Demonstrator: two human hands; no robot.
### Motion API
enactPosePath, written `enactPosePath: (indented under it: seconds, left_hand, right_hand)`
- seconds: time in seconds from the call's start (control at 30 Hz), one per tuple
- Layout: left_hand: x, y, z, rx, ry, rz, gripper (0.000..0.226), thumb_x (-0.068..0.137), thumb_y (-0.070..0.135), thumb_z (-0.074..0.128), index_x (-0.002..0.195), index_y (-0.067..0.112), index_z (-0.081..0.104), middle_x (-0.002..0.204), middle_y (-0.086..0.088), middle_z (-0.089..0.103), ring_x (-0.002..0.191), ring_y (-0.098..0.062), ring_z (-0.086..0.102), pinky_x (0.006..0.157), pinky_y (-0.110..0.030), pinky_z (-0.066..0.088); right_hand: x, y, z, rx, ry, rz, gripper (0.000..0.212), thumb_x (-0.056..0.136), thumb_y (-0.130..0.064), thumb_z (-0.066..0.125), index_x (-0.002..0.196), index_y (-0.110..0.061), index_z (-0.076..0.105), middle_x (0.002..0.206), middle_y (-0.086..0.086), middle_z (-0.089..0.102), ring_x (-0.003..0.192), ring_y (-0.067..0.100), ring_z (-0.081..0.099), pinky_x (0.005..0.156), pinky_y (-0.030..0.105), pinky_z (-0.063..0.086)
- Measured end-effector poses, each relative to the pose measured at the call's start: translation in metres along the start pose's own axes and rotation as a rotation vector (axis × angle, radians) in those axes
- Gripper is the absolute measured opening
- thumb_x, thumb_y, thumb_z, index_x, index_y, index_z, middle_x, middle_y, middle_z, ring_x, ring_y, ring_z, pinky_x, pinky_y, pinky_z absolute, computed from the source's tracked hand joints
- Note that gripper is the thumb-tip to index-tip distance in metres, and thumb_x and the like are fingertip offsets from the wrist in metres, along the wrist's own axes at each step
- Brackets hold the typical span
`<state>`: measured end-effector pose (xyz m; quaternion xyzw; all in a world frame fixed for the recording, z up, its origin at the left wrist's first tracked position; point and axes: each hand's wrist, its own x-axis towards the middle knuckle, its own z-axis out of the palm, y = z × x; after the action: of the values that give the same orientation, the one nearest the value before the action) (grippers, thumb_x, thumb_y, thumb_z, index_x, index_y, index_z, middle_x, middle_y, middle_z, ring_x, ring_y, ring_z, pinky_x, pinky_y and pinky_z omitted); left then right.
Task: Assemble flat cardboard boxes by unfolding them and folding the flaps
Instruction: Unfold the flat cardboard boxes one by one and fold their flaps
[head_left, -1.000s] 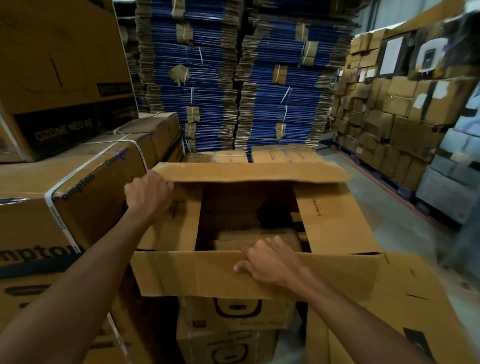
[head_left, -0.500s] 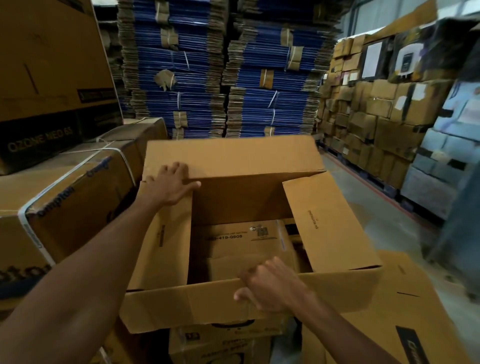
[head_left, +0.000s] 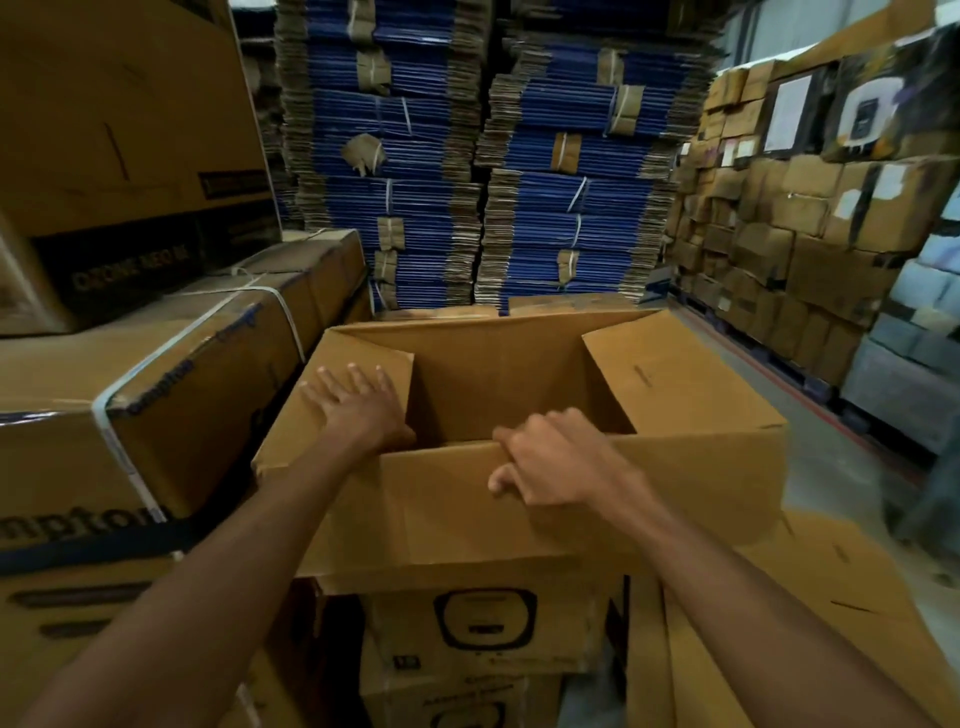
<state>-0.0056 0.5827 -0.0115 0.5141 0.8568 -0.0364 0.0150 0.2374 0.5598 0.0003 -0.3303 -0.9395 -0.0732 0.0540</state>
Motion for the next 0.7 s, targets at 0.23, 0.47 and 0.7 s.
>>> enactPosePath:
  seconds: [0.23,0.47,0.7]
  left_hand:
    - [-0.054,-0.041,-0.095,-0.935,0.233,0.113,0.005,0.095,0.024,0.058,0.099,0.023,0.058,0.085,-0.002,0.061,0.073,-0.017,0.058,0.066,-0.036,0.052]
    - [-0.08,-0.127,-0.085,-1.719,0.173,-0.149,0.037,0.081,0.026,0.064,0.116,0.013,0.062,0.102,-0.007,0.059,0.085,-0.022,0.056,0.087,-0.042,0.052]
    - [-0.088,-0.113,-0.009,-1.577,0.523,-0.347,0.029,0.102,0.037,0.056,0.122,0.016,0.058,0.119,-0.006,0.064,0.103,-0.025,0.063,0.089,-0.045,0.058]
  right_hand:
    - [0.018,0.023,0.001,0.06,-0.048,0.111,0.052,0.096,-0.052,0.06,0.136,-0.019,0.055,0.098,-0.005,0.061,0.088,0.01,0.058,0.08,0.031,0.046]
    - [0.008,0.032,0.001,0.07,0.03,0.146,0.029,0.097,-0.048,0.058,0.117,-0.027,0.06,0.087,-0.009,0.057,0.088,0.01,0.057,0.079,0.034,0.039]
    - [0.008,0.031,-0.003,0.133,0.0,0.178,0.037,0.092,-0.057,0.064,0.112,-0.026,0.063,0.08,-0.015,0.051,0.085,0.009,0.055,0.079,0.033,0.04]
